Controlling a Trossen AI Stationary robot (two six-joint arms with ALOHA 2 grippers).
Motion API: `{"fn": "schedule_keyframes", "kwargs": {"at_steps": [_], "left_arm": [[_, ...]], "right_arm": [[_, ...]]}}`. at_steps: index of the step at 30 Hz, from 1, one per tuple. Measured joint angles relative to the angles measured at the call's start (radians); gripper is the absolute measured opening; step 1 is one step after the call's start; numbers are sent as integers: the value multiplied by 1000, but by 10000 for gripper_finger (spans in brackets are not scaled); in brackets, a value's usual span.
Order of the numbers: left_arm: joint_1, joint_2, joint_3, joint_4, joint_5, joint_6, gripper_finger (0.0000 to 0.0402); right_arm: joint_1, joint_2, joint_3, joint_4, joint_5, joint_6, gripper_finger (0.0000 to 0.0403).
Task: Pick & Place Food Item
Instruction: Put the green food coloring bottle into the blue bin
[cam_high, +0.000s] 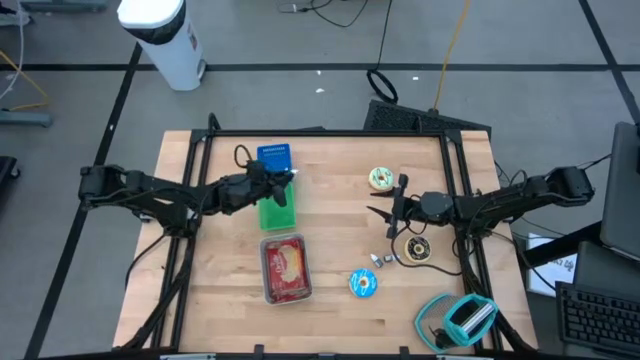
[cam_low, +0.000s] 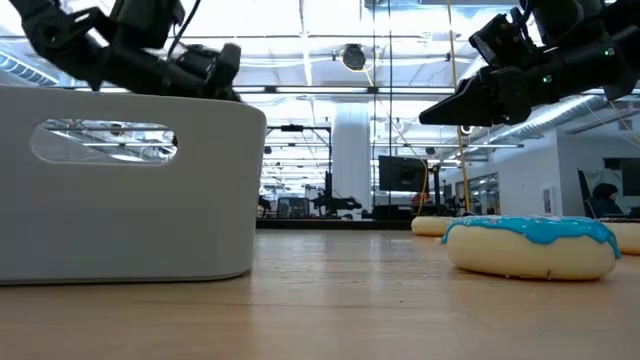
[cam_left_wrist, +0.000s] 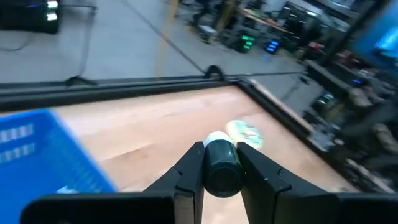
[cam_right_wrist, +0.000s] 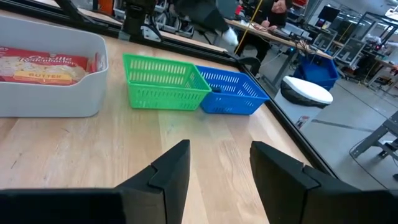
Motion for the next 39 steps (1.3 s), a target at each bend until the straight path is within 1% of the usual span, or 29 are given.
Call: {"fn": "schedule_keyframes", "kwargs": {"at_steps": [6,9,13,18,26,33,39], "left_arm": [[25,-1,-75,-11,-88,-85,76],[40,-1,-87,-22,-128,-102,76],[60,0,-87,-63,-153,-104,76],[88,0,-87,-76,-161,-79,76],[92,0,-80,-96,-169,-8,76],[92,0,-47,-237,-203,10,76],[92,2,-14,-268,-203,25,76]], "right_arm": [[0,0,0,0,0,0,155],[0,0,0,1,0,0,155],[0,0,0,1,0,0,155],[0,0,0,1,-1,0,155],[0,0,0,11,-1,0,151],[0,0,0,21,-1,0,150],[0,0,0,21,-1,10,149]]}}
